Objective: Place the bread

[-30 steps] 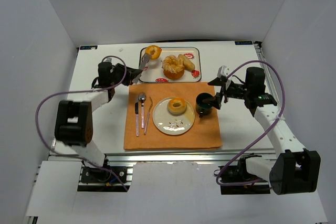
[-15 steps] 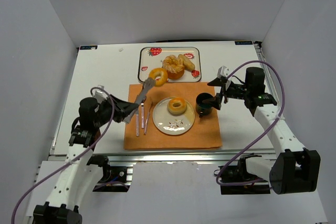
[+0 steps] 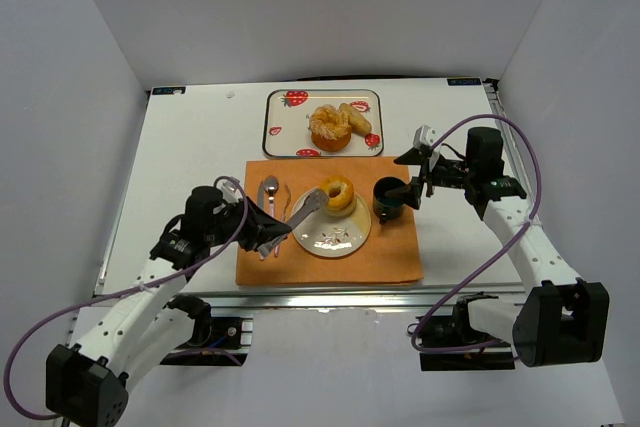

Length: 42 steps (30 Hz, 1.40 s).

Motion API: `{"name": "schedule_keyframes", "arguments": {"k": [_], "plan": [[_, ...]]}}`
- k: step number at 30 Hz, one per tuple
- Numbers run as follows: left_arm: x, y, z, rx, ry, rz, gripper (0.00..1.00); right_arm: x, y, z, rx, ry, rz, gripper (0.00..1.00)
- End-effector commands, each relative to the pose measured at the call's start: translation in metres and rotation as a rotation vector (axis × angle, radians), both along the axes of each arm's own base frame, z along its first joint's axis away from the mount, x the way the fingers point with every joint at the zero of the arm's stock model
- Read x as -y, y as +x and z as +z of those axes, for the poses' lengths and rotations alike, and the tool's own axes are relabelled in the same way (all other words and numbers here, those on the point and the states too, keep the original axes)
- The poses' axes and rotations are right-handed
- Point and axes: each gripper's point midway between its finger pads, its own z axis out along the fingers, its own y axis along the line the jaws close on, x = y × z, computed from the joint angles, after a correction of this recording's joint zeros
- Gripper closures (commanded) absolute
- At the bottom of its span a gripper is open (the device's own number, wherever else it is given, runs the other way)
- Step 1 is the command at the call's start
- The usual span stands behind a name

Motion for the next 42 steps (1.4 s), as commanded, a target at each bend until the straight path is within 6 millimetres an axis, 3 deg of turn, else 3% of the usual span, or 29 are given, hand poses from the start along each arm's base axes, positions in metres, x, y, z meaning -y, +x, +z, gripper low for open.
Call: {"name": "schedule_keyframes", "arguments": {"k": [1, 4, 9, 14, 22, 31, 35, 42], "plan": [[0.007, 0.006, 0.01, 0.051, -0.022, -0.013, 1.0, 0.0, 0.0, 0.023, 0.074, 0.015, 0.007, 0.11], [0.007, 0.006, 0.003, 0.032, -0.002, -0.018, 0.94, 0.001, 0.0, 0.022, 0.074, 0.013, 0.004, 0.11], [0.001, 0.004, -0.005, 0.01, 0.055, -0.013, 0.58, 0.001, 0.001, 0.022, 0.076, 0.012, 0.003, 0.11], [-0.003, 0.002, -0.002, 0.016, 0.067, 0.004, 0.42, 0.0, 0.001, 0.022, 0.071, 0.013, 0.006, 0.11], [-0.005, 0.003, 0.008, 0.041, 0.046, 0.035, 0.4, 0.0, 0.001, 0.023, 0.069, 0.015, 0.008, 0.11], [-0.002, 0.011, 0.036, 0.12, -0.011, 0.058, 0.39, 0.0, 0.0, 0.022, 0.064, 0.016, 0.011, 0.11], [-0.002, 0.011, 0.037, 0.122, -0.018, 0.061, 0.4, 0.0, -0.001, 0.02, 0.061, 0.015, 0.013, 0.11], [-0.002, 0.01, 0.036, 0.12, -0.022, 0.058, 0.52, 0.0, -0.002, 0.018, 0.061, 0.013, 0.014, 0.11]]}}
